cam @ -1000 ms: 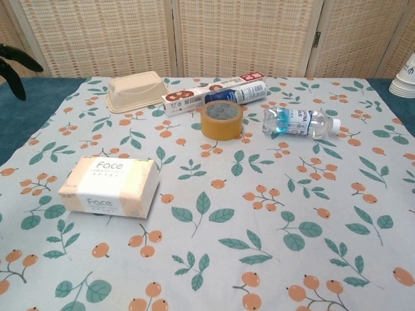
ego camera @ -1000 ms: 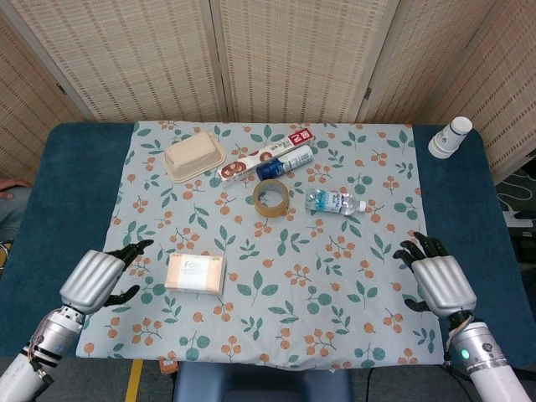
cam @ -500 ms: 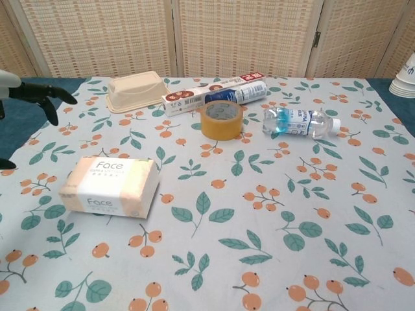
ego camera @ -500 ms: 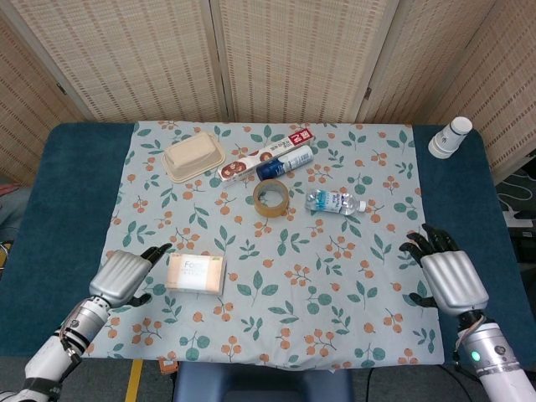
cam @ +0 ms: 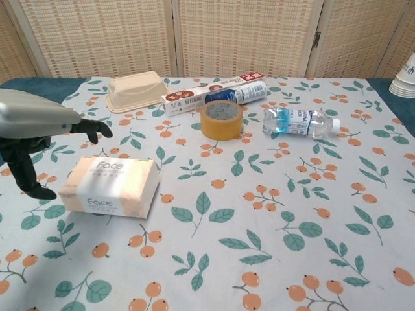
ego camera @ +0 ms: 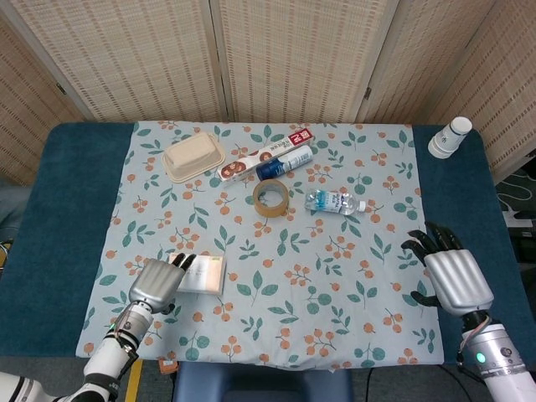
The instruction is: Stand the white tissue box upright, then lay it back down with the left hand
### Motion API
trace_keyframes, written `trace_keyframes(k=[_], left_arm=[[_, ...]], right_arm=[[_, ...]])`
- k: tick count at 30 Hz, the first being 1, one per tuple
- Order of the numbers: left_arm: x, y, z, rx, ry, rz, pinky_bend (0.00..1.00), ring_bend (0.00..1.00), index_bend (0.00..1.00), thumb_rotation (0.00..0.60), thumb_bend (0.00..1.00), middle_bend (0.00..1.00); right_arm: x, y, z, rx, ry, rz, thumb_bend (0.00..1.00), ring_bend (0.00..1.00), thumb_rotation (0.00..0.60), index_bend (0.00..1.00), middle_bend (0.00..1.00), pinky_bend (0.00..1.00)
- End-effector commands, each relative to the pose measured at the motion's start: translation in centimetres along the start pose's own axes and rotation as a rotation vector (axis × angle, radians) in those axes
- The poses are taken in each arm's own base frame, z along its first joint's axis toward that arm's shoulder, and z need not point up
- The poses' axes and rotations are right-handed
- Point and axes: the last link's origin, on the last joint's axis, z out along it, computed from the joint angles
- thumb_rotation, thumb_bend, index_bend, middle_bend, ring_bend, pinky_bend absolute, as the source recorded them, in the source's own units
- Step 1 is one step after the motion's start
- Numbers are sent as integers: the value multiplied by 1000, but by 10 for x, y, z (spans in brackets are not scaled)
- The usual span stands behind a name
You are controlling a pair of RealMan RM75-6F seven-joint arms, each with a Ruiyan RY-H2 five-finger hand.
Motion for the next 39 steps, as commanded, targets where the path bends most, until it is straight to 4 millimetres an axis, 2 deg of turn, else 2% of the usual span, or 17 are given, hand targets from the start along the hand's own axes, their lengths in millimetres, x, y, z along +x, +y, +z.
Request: trace_keyframes(k=[1,6,12,18,25,39], left_arm=[[10,16,1,21,8,26,973,870,7,600,203,126],[22,42,10,33,77,62,983,879,53,600,203,161],[11,64,20,19,58,78,982,880,60,600,205,157],[4,76,37,37,64,108,982,880,45,600,203,149],[1,78,53,67,61,160,984,883,48,600,203,150],[-10,79,65,84,14,193,982,883,80,600,202,170]], right_arm=[[2,0,0,1,7,2,72,0,600,294,153,109],[9,-2,-3,4,35,12,72,0,600,294,154,109],[13,-2,-7,13,46,24,72,0,600,294,153,109],[13,-1,-7,18,37,30,73,0,600,294,153,109],[11,-2,-6,22,27,29,72,0,600,294,153,109],[9,0,-4,12,24,24,72,0,600,294,153,109]])
